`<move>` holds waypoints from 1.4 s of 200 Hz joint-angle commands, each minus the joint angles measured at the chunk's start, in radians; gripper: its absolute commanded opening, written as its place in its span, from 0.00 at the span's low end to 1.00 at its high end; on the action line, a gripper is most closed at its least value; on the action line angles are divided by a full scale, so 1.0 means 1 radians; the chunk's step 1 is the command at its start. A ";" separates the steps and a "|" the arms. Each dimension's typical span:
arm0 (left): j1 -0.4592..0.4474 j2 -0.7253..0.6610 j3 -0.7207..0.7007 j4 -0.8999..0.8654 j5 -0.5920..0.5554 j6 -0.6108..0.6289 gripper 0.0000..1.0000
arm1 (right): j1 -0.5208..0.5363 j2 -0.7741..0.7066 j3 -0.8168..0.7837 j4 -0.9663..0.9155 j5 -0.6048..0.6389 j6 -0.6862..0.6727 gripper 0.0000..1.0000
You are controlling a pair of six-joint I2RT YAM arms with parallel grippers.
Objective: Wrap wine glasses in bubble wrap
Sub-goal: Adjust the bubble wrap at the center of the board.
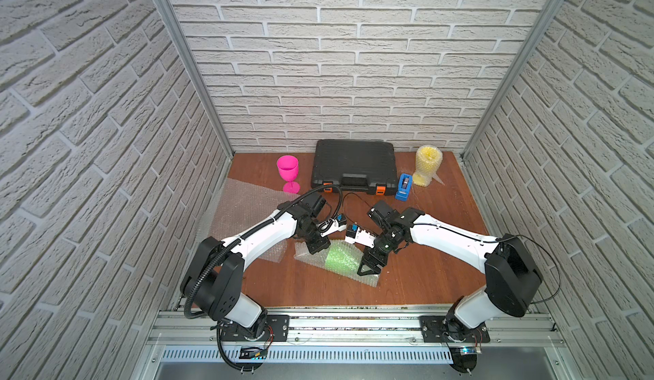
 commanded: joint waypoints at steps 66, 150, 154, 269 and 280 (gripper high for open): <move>0.074 -0.122 -0.027 -0.058 0.069 0.003 0.27 | 0.010 -0.032 -0.001 0.026 0.119 -0.085 0.07; 0.146 -0.169 0.065 -0.063 0.286 0.030 0.80 | 0.011 -0.091 0.030 0.002 0.227 -0.357 0.03; 0.145 -0.156 0.071 -0.065 0.296 0.032 0.81 | 0.011 -0.096 0.027 0.006 0.225 -0.364 0.03; 0.104 0.072 0.030 -0.025 0.364 0.031 0.57 | 0.008 -0.101 0.010 0.041 0.211 -0.388 0.03; 0.104 0.086 0.037 -0.036 0.330 0.026 0.47 | 0.008 -0.105 0.007 0.044 0.206 -0.390 0.03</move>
